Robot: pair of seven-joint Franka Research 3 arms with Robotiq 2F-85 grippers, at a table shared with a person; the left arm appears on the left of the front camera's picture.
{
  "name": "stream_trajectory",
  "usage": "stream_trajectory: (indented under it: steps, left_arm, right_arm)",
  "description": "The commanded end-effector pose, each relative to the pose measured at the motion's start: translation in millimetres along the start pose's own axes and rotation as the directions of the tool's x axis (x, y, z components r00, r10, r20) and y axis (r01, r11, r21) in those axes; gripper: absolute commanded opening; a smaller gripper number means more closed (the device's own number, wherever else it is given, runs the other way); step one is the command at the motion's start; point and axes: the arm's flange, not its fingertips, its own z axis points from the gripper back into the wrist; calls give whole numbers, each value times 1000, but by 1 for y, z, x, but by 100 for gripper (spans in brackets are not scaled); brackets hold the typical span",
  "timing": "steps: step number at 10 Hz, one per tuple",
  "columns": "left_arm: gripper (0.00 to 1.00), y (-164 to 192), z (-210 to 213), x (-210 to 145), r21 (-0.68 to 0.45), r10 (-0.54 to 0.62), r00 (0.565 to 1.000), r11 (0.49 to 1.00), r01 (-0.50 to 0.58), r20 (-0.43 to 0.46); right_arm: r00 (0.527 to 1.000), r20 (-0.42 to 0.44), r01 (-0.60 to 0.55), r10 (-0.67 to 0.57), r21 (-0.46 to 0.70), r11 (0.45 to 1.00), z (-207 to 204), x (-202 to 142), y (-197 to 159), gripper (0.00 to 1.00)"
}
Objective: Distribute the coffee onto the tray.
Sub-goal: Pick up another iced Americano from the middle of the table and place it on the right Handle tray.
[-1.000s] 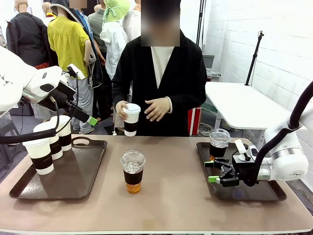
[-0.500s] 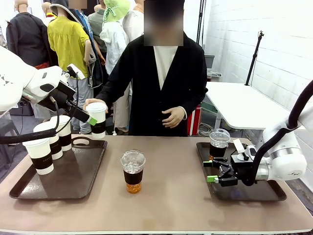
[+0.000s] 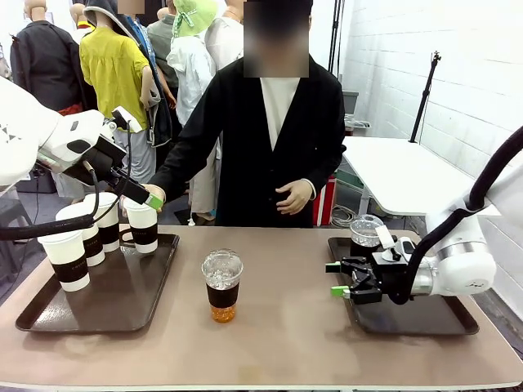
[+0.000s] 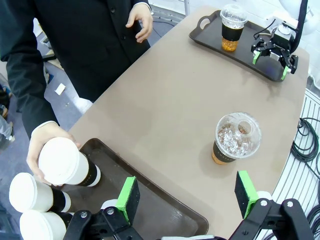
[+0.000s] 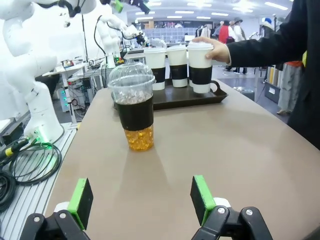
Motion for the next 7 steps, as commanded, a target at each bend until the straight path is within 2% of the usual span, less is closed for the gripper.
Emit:
stream_trajectory:
  steps: [1,7]
  left_arm:
    - [100,1,0,-1,-8,4,1000,1000,-4,0]
    - [100,1,0,-1,-8,4,1000,1000,-4,0]
  right_arm:
    - [999,-20,28,-28,-38,999,-21,10,3,100]
    - [999,-47,16,-19,-66,998,-90,10,10,100]
